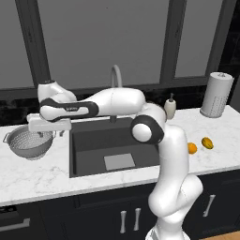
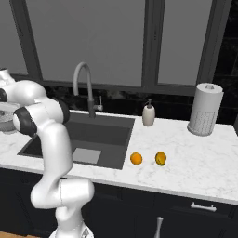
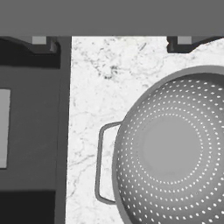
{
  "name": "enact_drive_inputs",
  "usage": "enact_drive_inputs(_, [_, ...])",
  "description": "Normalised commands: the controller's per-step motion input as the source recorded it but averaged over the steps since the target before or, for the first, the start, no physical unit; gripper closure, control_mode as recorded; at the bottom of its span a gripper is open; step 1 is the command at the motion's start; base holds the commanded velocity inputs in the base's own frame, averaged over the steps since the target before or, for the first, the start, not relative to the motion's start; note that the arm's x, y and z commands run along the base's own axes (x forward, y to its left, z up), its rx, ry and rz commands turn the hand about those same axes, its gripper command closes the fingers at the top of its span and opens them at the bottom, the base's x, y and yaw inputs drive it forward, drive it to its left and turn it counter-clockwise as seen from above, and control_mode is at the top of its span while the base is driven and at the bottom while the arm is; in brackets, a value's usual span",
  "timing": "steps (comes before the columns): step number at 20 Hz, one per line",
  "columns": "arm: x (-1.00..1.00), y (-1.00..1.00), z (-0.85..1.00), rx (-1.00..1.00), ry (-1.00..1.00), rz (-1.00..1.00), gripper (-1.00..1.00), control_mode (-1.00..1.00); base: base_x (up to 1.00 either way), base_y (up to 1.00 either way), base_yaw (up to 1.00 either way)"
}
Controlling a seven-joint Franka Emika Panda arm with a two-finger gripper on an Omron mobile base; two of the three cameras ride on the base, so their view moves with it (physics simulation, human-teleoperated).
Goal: Put the colander in the sink, put the mango, orange in the colander, and turn on the sink faucet and pour water over the colander.
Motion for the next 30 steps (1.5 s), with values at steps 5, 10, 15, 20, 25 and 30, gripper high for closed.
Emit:
enact_drive_inputs(5, [0.09,0.00,-0.04,0.00,0.11,-0.22,-1.00,-1.00,0.00,0.00,0.00])
enact_drive_inputs(10, [0.07,0.04,-0.26,0.00,0.08,-0.14,-1.00,-1.00,0.00,0.00,0.00])
enact_drive_inputs(15, [0.01,0.14,-0.40,0.00,0.00,-0.03,-1.00,-1.00,0.00,0.00,0.00])
enact_drive_inputs(20, [0.08,0.18,-0.27,0.00,0.00,-0.01,-1.00,-1.00,0.00,0.00,0.00])
enact_drive_inputs(25, [0.15,0.14,-0.09,0.00,0.00,0.00,-1.00,-1.00,0.00,0.00,0.00])
enact_drive_inputs(30, [0.12,0.05,-0.01,0.00,0.00,-0.01,-1.00,-1.00,0.00,0.00,0.00])
